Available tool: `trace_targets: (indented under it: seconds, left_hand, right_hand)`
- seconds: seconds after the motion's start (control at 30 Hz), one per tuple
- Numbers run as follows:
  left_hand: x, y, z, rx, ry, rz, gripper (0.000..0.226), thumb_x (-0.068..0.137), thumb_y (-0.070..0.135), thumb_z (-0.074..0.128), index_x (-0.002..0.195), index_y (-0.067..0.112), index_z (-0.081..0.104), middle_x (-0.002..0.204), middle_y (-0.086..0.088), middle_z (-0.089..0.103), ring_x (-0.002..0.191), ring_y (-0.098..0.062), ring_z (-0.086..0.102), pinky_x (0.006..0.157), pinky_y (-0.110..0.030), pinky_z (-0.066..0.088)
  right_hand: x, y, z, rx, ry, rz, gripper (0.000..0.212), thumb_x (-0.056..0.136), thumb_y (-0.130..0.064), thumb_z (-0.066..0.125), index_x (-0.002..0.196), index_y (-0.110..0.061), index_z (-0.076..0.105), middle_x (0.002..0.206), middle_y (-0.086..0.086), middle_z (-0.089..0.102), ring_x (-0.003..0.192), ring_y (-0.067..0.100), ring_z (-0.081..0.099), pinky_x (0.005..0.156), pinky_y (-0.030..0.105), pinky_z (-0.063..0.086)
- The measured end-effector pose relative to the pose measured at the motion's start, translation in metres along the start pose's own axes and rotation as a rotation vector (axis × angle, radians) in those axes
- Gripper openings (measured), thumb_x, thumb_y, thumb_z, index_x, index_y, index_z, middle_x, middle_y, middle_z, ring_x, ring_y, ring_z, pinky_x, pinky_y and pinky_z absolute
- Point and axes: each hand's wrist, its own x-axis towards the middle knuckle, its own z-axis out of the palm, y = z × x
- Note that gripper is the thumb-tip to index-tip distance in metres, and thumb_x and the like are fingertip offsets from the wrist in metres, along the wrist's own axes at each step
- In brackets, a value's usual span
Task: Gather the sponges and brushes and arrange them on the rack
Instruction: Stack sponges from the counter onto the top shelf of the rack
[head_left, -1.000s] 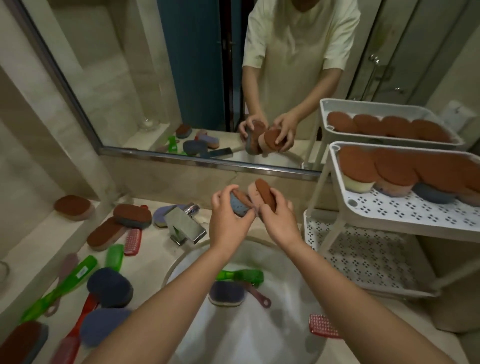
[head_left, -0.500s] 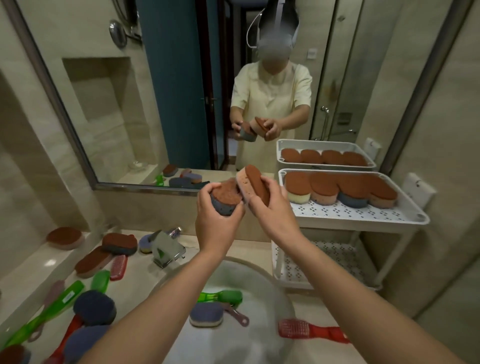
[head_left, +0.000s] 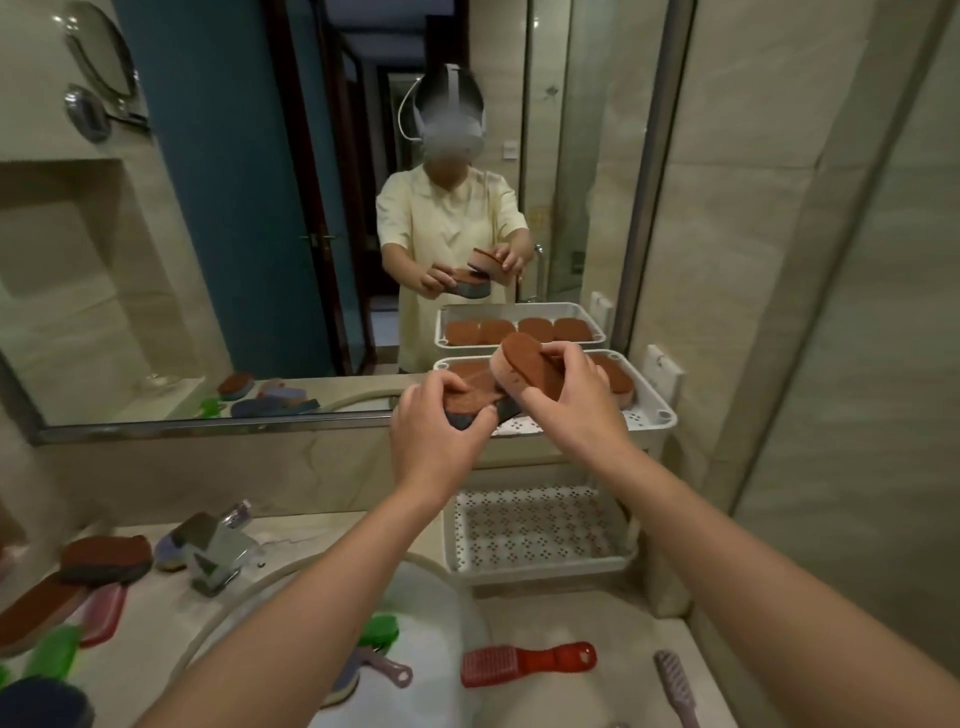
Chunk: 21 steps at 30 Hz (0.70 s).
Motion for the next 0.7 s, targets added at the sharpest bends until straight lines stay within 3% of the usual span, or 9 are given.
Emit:
trace_targets:
  seconds: [0.2, 0.37, 0.5, 0.6, 0.7]
  left_hand:
    - [0.013, 0.011, 0.024, 0.133, -0.131, 0.081, 0.019, 0.075, 0.032, 0.061, 0.091, 0.028, 0.052, 0.091, 0.016, 0.056, 0.087, -0.008, 0.048, 0.087, -0.032, 0.036]
    - [0.022, 0.002, 0.038, 0.234, -0.207, 0.084, 0.017, 0.081, 0.027, 0.053, 0.098, 0.031, 0.051, 0.099, 0.014, 0.055, 0.094, -0.010, 0.052, 0.096, -0.036, 0.035]
    - [0.021, -0.004, 0.045, 0.305, -0.261, 0.043, 0.022, 0.084, 0.021, 0.048, 0.106, 0.027, 0.051, 0.108, 0.010, 0.054, 0.101, -0.013, 0.052, 0.100, -0.037, 0.030]
    - [0.018, -0.007, 0.049, 0.363, -0.248, 0.069, 0.021, 0.084, 0.020, 0.046, 0.104, 0.027, 0.053, 0.104, 0.011, 0.054, 0.103, -0.011, 0.050, 0.103, -0.036, 0.029]
    - [0.015, -0.009, 0.051, 0.402, -0.244, 0.118, 0.018, 0.083, 0.021, 0.044, 0.096, 0.027, 0.055, 0.101, 0.014, 0.053, 0.108, -0.012, 0.046, 0.104, -0.034, 0.028]
  right_hand:
    - [0.015, 0.034, -0.022, -0.117, -0.071, -0.019, 0.051, 0.074, -0.018, 0.063, 0.122, -0.027, 0.048, 0.125, -0.001, 0.055, 0.120, 0.023, 0.046, 0.104, 0.048, 0.038]
    - [0.025, 0.045, -0.022, -0.263, -0.124, -0.034, 0.048, 0.076, -0.001, 0.056, 0.115, -0.028, 0.047, 0.126, -0.005, 0.050, 0.131, 0.019, 0.035, 0.120, 0.052, 0.003]
    - [0.033, 0.055, -0.013, -0.372, -0.145, -0.006, 0.042, 0.079, -0.001, 0.055, 0.111, -0.028, 0.048, 0.132, -0.004, 0.049, 0.141, 0.021, 0.026, 0.118, 0.055, -0.007]
    - [0.033, 0.064, -0.007, -0.389, -0.170, 0.022, 0.040, 0.081, 0.002, 0.046, 0.108, -0.027, 0.051, 0.127, -0.003, 0.053, 0.140, 0.022, 0.028, 0.117, 0.055, -0.010]
    - [0.032, 0.072, -0.001, -0.382, -0.167, 0.014, 0.032, 0.084, -0.003, 0.043, 0.099, -0.027, 0.057, 0.115, -0.004, 0.057, 0.126, 0.021, 0.041, 0.119, 0.056, 0.000]
